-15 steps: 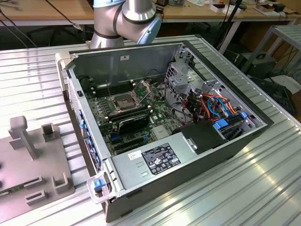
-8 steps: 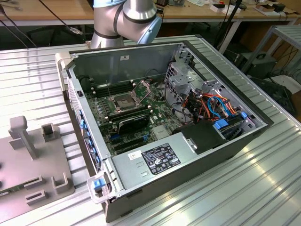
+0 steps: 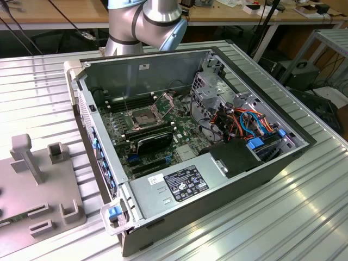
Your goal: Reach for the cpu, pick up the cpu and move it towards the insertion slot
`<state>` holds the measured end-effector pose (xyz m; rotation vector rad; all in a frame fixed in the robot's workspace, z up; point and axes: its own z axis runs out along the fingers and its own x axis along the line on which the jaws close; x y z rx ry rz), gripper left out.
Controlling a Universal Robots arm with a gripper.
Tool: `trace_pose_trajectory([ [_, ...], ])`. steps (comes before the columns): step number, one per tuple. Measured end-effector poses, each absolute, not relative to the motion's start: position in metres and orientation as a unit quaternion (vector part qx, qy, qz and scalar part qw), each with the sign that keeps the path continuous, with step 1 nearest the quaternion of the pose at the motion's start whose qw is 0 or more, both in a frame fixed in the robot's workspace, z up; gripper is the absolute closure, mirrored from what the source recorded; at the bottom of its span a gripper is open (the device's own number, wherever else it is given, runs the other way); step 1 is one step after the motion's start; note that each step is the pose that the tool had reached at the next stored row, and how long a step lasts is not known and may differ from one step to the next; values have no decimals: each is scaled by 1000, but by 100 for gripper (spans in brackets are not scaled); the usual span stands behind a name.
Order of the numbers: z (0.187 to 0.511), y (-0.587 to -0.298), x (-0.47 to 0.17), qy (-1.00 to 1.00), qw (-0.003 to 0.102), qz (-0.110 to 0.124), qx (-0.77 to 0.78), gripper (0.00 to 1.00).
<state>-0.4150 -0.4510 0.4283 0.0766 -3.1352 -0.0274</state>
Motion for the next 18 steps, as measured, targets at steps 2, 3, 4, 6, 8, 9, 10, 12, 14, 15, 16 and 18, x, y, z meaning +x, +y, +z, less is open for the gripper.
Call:
trace_pose_trajectory([
  [2, 435, -451, -415, -1000, 3, -9, 24, 45],
  [3, 439, -451, -415, -1000, 3, -9, 24, 45],
  [4, 442, -451, -415, -1000, 3, -9, 24, 45],
  [6, 446, -451, -414, -1000, 3, -8, 24, 45],
  [8, 446, -451, -413, -1000, 3, -8, 25, 45],
  [9, 446, -451, -410, -1000, 3, -8, 24, 45],
  [10, 446, -451, -409, -1000, 3, -8, 25, 45],
  [12, 446, -451, -405, -1000, 3, -8, 24, 45],
  [14, 446, -451, -401, -1000, 3, -8, 24, 45],
  [15, 446, -451, -399, -1000, 3, -8, 24, 45],
  [16, 446, -451, -397, -1000, 3, -8, 24, 45],
  [18, 446, -451, -393, -1000, 3, -8, 24, 45],
])
